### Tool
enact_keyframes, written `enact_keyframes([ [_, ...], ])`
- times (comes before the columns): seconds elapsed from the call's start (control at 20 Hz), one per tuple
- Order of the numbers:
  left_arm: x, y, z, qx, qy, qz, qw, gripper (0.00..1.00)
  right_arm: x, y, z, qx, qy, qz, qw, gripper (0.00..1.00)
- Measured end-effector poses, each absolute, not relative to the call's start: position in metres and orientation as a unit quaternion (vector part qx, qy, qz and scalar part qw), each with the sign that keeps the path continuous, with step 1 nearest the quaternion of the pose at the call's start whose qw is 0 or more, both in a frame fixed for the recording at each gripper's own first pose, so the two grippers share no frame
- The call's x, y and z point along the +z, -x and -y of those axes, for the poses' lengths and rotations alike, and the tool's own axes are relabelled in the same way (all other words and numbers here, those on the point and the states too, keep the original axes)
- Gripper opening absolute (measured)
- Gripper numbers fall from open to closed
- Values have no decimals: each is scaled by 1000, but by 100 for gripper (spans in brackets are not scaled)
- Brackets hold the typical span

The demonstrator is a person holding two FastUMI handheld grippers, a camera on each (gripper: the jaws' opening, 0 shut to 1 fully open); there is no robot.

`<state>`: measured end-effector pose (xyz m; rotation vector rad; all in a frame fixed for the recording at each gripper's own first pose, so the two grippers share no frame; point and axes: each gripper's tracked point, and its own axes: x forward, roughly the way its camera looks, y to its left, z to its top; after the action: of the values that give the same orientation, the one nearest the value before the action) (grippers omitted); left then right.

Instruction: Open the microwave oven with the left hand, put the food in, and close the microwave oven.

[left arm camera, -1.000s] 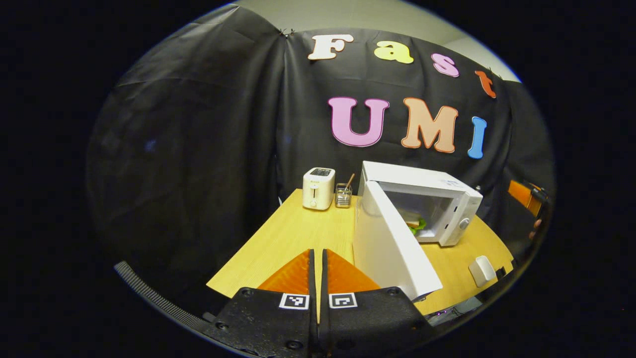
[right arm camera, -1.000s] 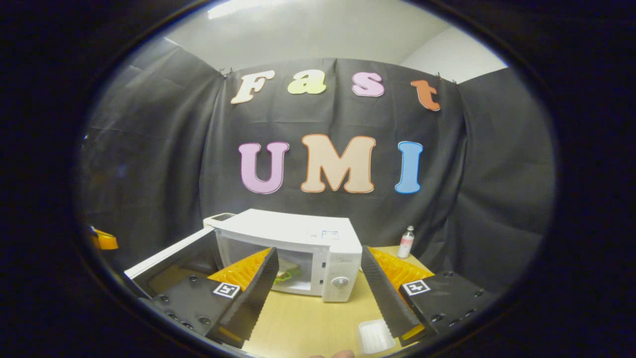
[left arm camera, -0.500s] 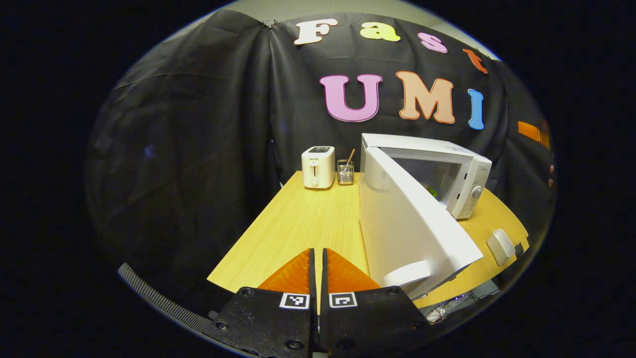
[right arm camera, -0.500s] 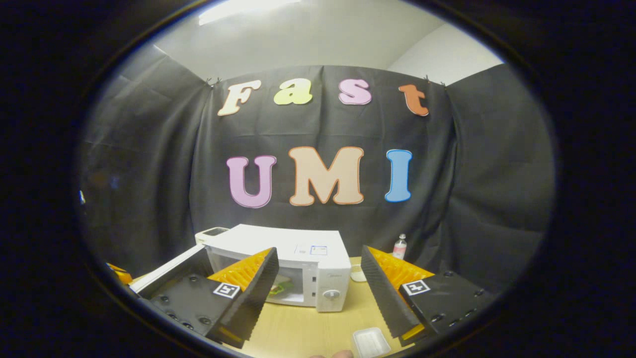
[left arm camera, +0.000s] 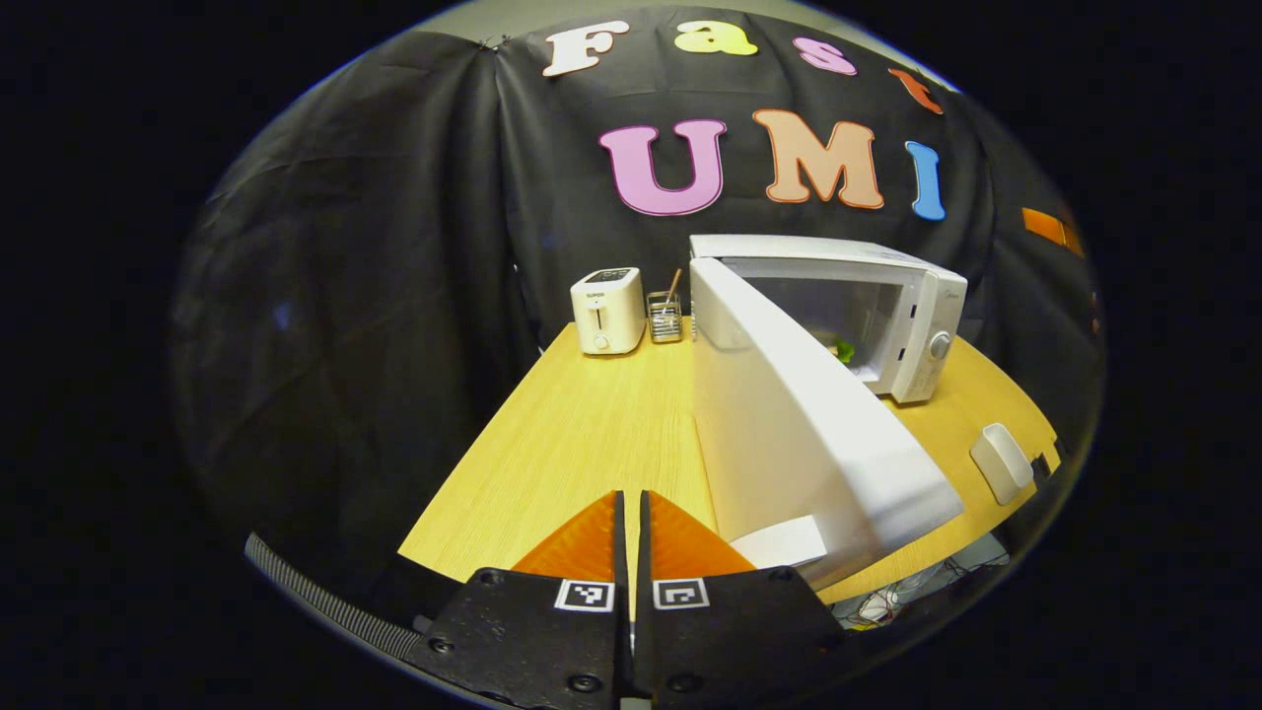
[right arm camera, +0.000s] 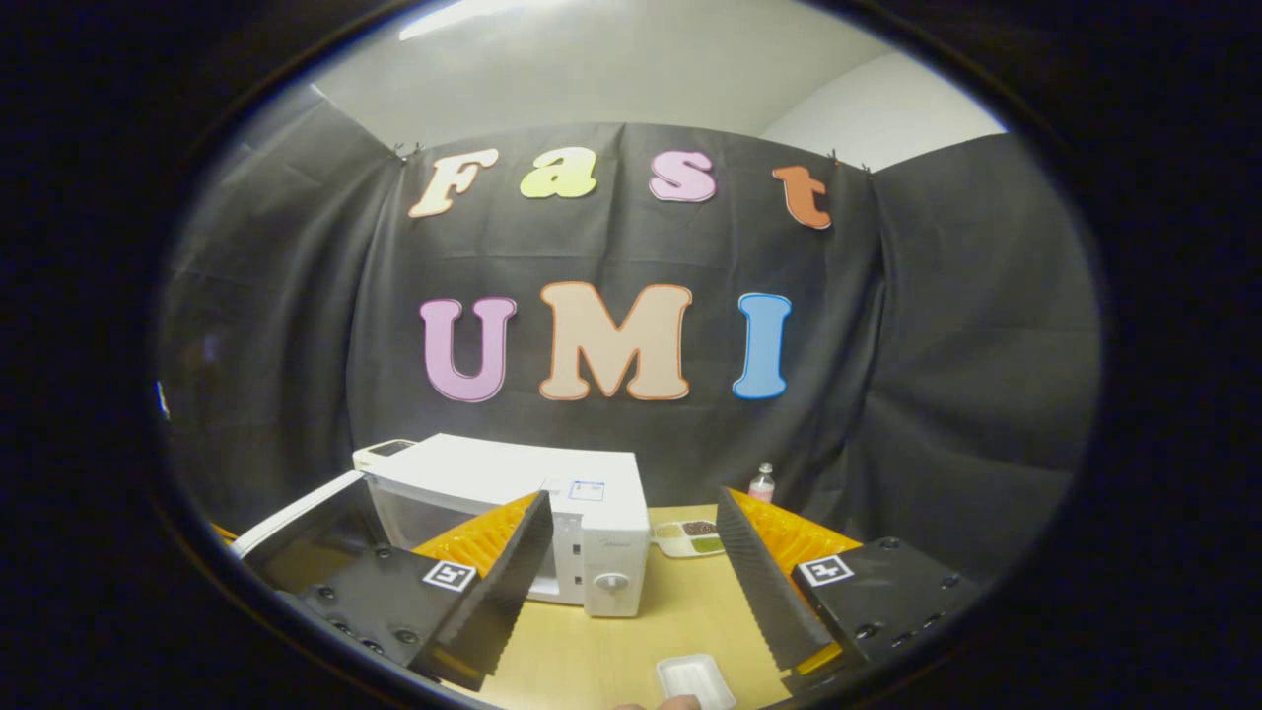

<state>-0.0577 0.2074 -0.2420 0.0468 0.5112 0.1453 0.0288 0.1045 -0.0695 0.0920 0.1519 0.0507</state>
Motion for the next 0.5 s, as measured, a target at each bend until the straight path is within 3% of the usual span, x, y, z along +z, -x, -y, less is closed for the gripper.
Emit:
enact_keyframes([
  [0.5, -248, 27, -142, 25, -48, -264, 963, 0, -93, -48, -65, 26, -32, -93, 995, 97],
])
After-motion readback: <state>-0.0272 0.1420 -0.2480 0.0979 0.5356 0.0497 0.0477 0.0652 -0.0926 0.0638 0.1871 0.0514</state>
